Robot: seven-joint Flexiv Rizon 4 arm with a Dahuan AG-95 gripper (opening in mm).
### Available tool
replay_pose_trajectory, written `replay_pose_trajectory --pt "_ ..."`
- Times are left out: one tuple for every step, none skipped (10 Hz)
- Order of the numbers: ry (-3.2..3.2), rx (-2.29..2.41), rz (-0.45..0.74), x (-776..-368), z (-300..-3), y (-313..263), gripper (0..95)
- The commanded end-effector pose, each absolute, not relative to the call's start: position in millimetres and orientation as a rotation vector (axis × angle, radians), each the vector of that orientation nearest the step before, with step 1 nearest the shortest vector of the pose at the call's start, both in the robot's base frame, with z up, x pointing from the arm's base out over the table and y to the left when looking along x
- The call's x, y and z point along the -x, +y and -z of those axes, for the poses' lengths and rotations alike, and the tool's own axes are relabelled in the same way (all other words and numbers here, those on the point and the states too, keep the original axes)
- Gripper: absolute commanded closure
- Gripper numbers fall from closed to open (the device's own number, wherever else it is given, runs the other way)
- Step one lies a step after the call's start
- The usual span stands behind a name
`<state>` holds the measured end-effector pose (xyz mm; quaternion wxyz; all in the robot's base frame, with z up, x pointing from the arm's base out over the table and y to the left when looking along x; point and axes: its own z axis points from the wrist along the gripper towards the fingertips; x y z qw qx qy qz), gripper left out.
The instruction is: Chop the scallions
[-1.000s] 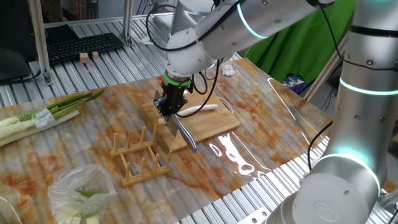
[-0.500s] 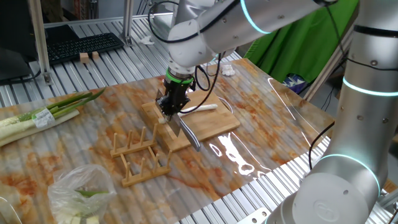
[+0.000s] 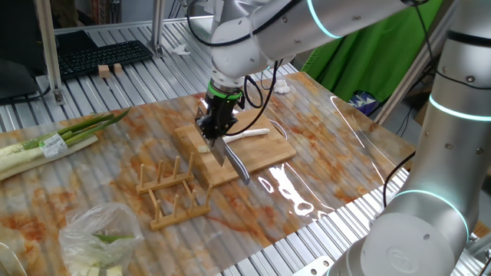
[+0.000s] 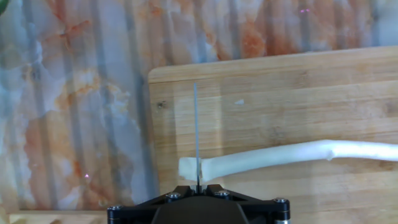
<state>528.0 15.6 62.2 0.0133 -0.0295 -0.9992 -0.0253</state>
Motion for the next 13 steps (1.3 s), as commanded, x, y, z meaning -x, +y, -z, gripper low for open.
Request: replay_pose_trajectory --pt "-3.112 0.074 0.067 -527 -67 12 95.0" --pt "-3.112 0.07 0.062 -527 -69 11 95.0" --pt "-3.111 0.064 0.062 -527 -72 9 95.0" --pt "-3.113 0.059 0.058 -527 -73 8 95.0" --pt "-3.113 0.051 0.049 -528 -75 7 95.0" --pt "-3.114 0.047 0.046 -529 -77 6 95.0" --pt "-3.113 0.042 0.045 -530 -78 4 95.0" --pt "-3.113 0.04 0.046 -530 -78 3 95.0" --pt "-3.113 0.031 0.042 -530 -78 2 95.0" --pt "-3.112 0.028 0.043 -531 -77 1 95.0" --pt "-3.111 0.027 0.045 -531 -77 0 95.0" --pt "-3.109 0.025 0.048 -531 -76 -1 95.0" --pt "-3.106 0.023 0.052 -532 -75 -2 95.0"
